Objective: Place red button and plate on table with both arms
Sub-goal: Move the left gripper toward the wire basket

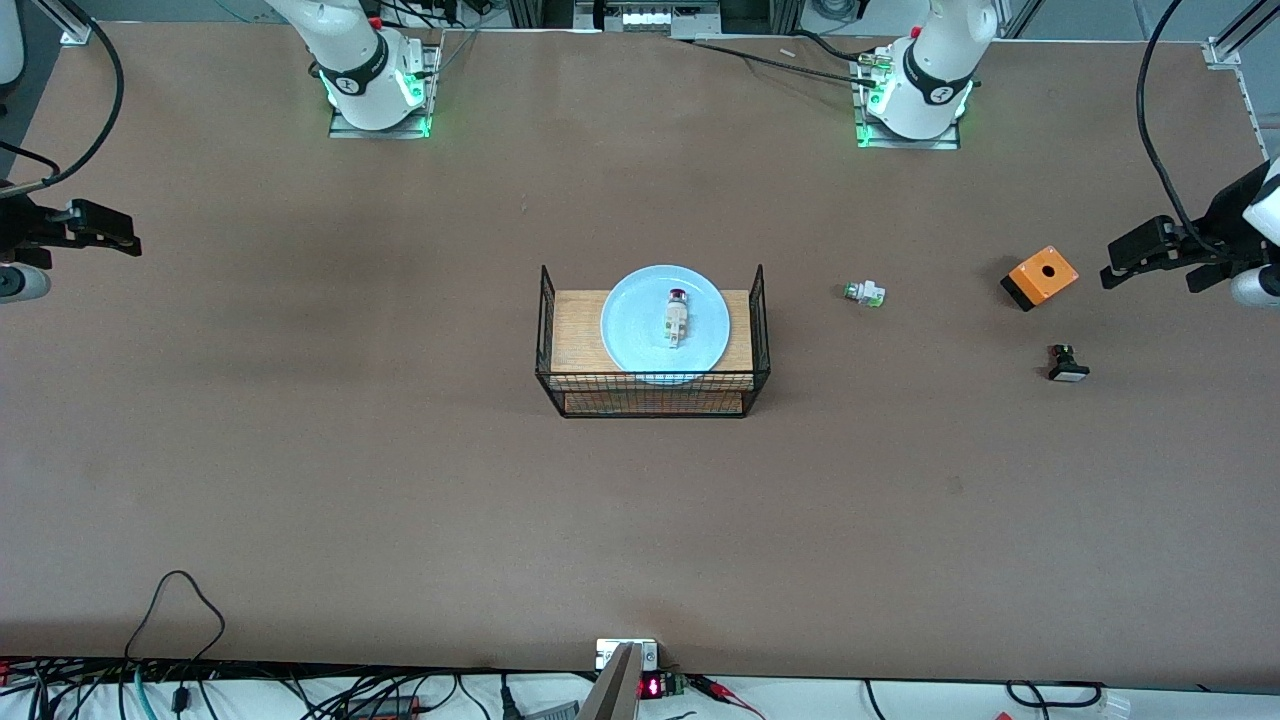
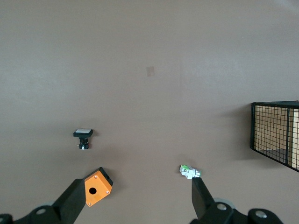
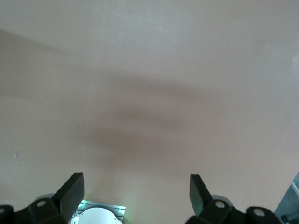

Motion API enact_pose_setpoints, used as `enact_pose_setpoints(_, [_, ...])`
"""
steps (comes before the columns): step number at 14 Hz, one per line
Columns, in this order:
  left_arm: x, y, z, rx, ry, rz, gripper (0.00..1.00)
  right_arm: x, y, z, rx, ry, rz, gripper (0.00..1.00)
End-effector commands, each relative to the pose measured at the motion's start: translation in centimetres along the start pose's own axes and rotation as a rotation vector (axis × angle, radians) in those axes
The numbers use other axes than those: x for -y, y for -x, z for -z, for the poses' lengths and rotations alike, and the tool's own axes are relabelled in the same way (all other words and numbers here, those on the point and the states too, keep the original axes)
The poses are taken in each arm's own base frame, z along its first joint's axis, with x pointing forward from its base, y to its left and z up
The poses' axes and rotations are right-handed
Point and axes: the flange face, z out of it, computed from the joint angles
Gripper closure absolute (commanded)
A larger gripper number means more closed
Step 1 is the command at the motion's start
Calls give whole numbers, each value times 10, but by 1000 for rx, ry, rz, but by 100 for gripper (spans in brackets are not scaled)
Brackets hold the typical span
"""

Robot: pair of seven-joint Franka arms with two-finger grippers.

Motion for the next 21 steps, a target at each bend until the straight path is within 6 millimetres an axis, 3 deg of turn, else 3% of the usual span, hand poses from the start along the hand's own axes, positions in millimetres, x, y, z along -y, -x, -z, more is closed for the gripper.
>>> enact_pose_setpoints(1, [0, 6, 5, -1, -15, 5, 0, -4, 4, 10, -14, 12, -16, 0])
enact_pose_setpoints(3, [2, 0, -3, 8, -13, 7, 0, -7, 5, 11, -21, 11, -20, 0])
enact_pose_setpoints(6, [-1, -11, -46, 109, -3, -3, 0, -3, 2, 13, -38, 18, -10, 0])
enact_pose_setpoints(9, [-35, -25, -97, 214, 8, -64, 0, -5, -1, 14, -46, 23, -10, 0])
enact_pose_setpoints(11, [-64, -18, -117, 312, 5, -113, 0, -6, 0, 14, -44, 27, -10, 0])
enact_pose_setpoints(12, [-91, -13, -121, 339, 1, -151, 0, -6, 0, 14, -44, 27, -12, 0])
enact_pose_setpoints(19, [-282, 36, -86, 279, 9, -295, 0, -11, 4, 20, -68, 20, -30, 0])
enact_pose_setpoints(21, [-324, 49, -84, 223, 40, -367, 0, -21, 8, 19, -79, -15, -49, 0])
